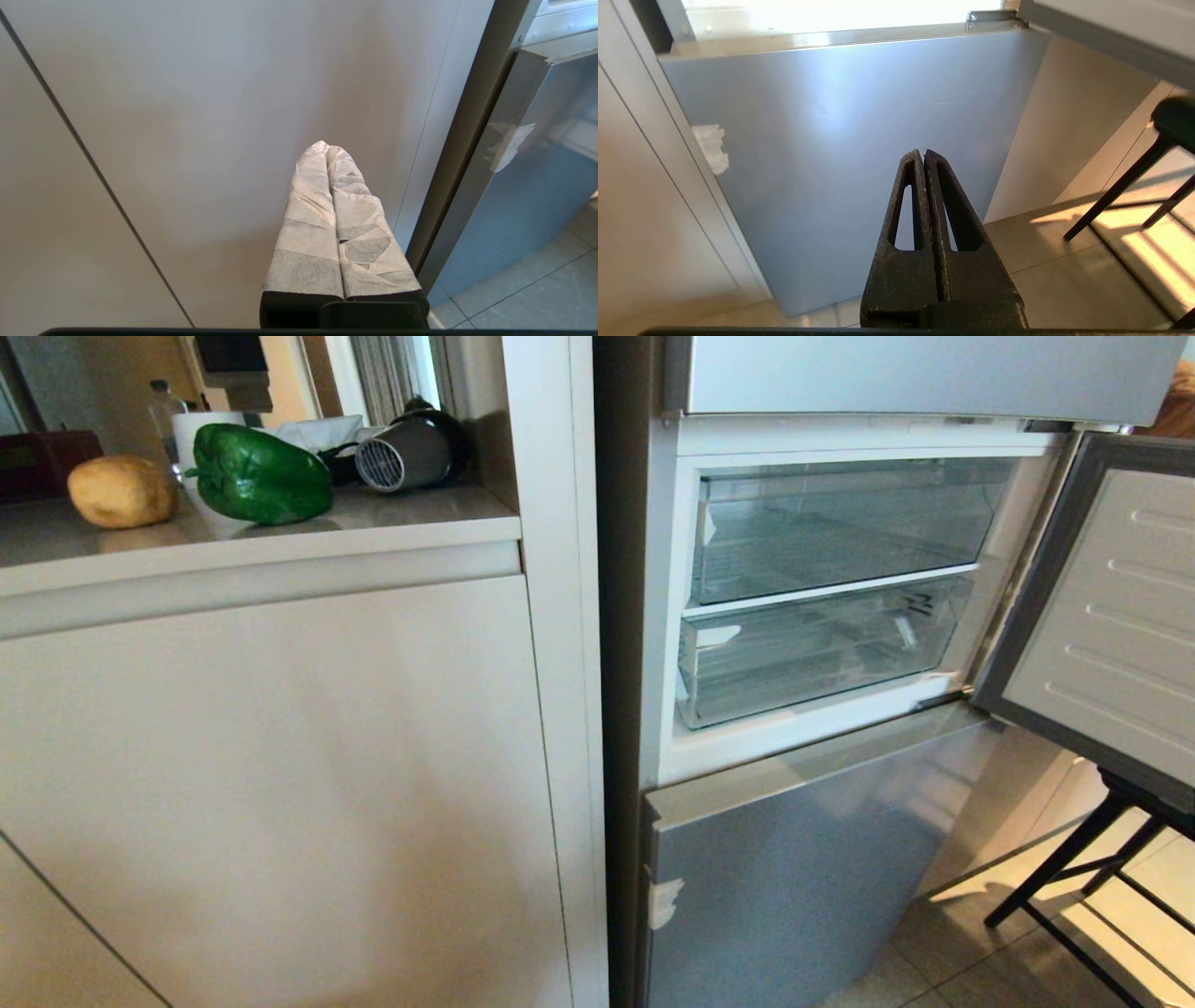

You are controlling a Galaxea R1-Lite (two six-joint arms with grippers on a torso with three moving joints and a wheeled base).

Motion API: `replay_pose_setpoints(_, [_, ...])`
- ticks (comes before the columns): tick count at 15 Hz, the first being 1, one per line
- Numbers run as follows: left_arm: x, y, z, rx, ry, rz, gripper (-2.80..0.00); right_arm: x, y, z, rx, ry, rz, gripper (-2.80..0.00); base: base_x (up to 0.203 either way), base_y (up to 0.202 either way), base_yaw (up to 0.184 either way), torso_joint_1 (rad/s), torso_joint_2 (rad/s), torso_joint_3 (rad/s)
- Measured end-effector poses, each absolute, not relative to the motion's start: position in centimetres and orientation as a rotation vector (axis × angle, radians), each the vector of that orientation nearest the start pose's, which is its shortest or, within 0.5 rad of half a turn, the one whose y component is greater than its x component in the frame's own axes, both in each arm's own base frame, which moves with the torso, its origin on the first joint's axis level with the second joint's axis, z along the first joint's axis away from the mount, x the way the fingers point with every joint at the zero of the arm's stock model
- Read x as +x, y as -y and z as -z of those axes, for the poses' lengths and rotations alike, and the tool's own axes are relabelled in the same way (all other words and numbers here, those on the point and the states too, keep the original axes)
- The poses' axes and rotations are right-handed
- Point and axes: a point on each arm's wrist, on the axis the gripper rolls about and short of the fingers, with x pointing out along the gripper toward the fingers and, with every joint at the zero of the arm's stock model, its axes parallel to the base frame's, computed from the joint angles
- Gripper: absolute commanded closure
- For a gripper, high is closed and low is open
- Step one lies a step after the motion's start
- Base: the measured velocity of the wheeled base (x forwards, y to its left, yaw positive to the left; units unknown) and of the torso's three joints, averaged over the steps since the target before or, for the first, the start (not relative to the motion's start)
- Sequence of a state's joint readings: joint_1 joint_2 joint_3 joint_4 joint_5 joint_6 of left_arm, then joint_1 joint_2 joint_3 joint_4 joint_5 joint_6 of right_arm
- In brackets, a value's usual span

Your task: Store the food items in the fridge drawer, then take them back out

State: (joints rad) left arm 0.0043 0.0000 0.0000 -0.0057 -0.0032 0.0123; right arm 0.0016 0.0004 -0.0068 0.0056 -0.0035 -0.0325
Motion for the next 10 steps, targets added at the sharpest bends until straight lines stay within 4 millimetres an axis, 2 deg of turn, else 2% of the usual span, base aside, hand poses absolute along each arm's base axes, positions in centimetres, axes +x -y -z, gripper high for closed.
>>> replay_pose_setpoints(1, [-2.3, 0.0, -7.6, 0.012, 0.006, -0.001, 0.0, -2.5, 0.0, -8.2, -0.047, 0.003, 0.009, 0.0, 0.0, 0.0, 0.0, 0.0, 0.0, 0.0])
replay_pose_setpoints(3, [-2.3, 0.0, -7.6, 0.012, 0.006, -0.001, 0.0, -2.9, 0.1, -11.0, -0.048, 0.052, 0.027, 0.0, 0.0, 0.0, 0.0, 0.0, 0.0, 0.0])
replay_pose_setpoints(5, [-2.3, 0.0, -7.6, 0.012, 0.005, -0.001, 0.0, -2.4, 0.1, -14.2, -0.024, 0.039, 0.026, 0.0, 0.0, 0.0, 0.0, 0.0, 0.0, 0.0])
replay_pose_setpoints(7, [-2.3, 0.0, -7.6, 0.012, 0.006, -0.001, 0.0, -0.6, 0.0, -17.1, 0.012, -0.022, -0.01, 0.0, 0.0, 0.0, 0.0, 0.0, 0.0, 0.0])
replay_pose_setpoints(10, [-2.3, 0.0, -7.6, 0.012, 0.006, -0.001, 0.0, 4.8, -0.3, -20.0, 0.049, -0.164, -0.099, 0.0, 0.0, 0.0, 0.0, 0.0, 0.0, 0.0])
